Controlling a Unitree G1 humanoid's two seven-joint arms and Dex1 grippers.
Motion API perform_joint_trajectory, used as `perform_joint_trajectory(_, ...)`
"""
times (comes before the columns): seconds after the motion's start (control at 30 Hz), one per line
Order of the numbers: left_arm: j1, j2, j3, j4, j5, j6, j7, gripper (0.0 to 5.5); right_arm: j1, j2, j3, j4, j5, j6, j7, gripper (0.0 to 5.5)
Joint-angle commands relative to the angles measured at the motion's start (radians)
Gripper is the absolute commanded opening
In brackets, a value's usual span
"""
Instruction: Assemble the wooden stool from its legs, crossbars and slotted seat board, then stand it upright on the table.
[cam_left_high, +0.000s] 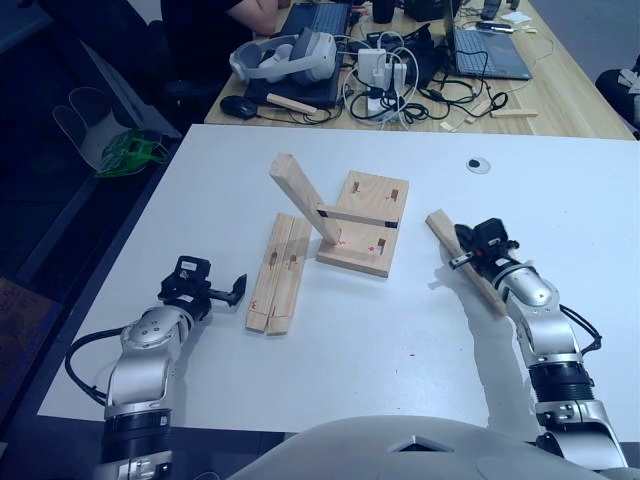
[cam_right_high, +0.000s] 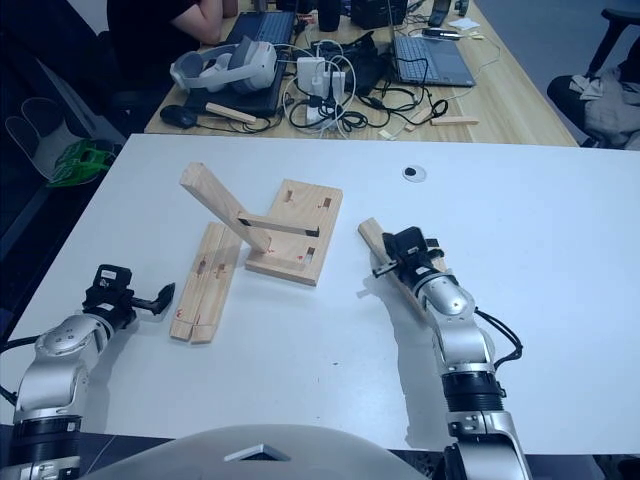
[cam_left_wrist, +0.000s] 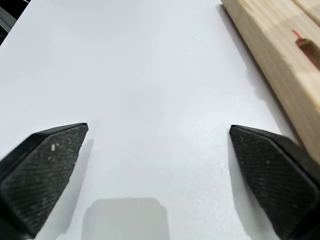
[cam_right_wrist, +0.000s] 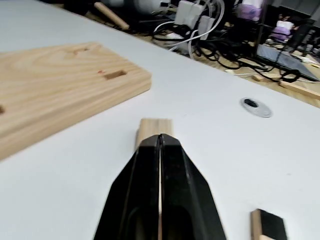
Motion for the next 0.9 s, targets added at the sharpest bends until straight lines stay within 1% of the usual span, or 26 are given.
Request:
perform_joint_trajectory(0.03,0.015,0.012,-0.039,0.038,0.027,0.050,0.011,5.23,-0.007,0.055,-0.015,-0.084,0.025,-0.026,-0.054,0.00)
perform_joint_trajectory(0.1,-0.007,0.004,-0.017,0.036,0.005,0.039,0.018,5.23,0.011,0.071,-0.009,-0.097,0.023,-0.038,-0.068,0.00)
perform_joint_trajectory(0.2,-0.047,-0.013,0.039,0.029,-0.059,-0.010,0.009,5.23,0.030,0.098,-0.031,-0.117,0.045,-0.047,-0.093,0.00)
perform_joint_trajectory(0.27,-0.047,-0.017,0.055,-0.013,-0.131,0.009,-0.040,5.23,0.039,0.118,-0.054,-0.139,0.072,-0.040,-0.115,0.00)
perform_joint_trajectory(0.37,-0.013,0.018,0.046,-0.084,-0.217,0.077,-0.139,5.23,0.064,0.156,-0.080,-0.167,0.113,-0.020,-0.153,0.00)
perform_joint_trajectory(0.43,-0.006,0.054,0.039,-0.086,-0.242,0.105,-0.191,5.23,0.096,0.177,-0.088,-0.195,0.126,-0.013,-0.178,0.00)
perform_joint_trajectory(0.57,0.017,0.132,-0.012,-0.096,-0.208,0.127,-0.247,5.23,0.122,0.213,-0.116,-0.225,0.172,0.008,-0.213,0.00)
perform_joint_trajectory(0.67,0.016,0.146,-0.010,-0.119,-0.230,0.133,-0.265,5.23,0.142,0.224,-0.106,-0.242,0.174,0.014,-0.219,0.00)
perform_joint_trajectory(0.8,-0.021,0.138,0.034,-0.182,-0.337,0.163,-0.319,5.23,0.159,0.239,-0.119,-0.252,0.194,0.022,-0.228,0.00)
perform_joint_trajectory(0.9,-0.012,0.169,-0.001,-0.214,-0.351,0.197,-0.351,5.23,0.159,0.242,-0.117,-0.248,0.198,0.021,-0.231,0.00)
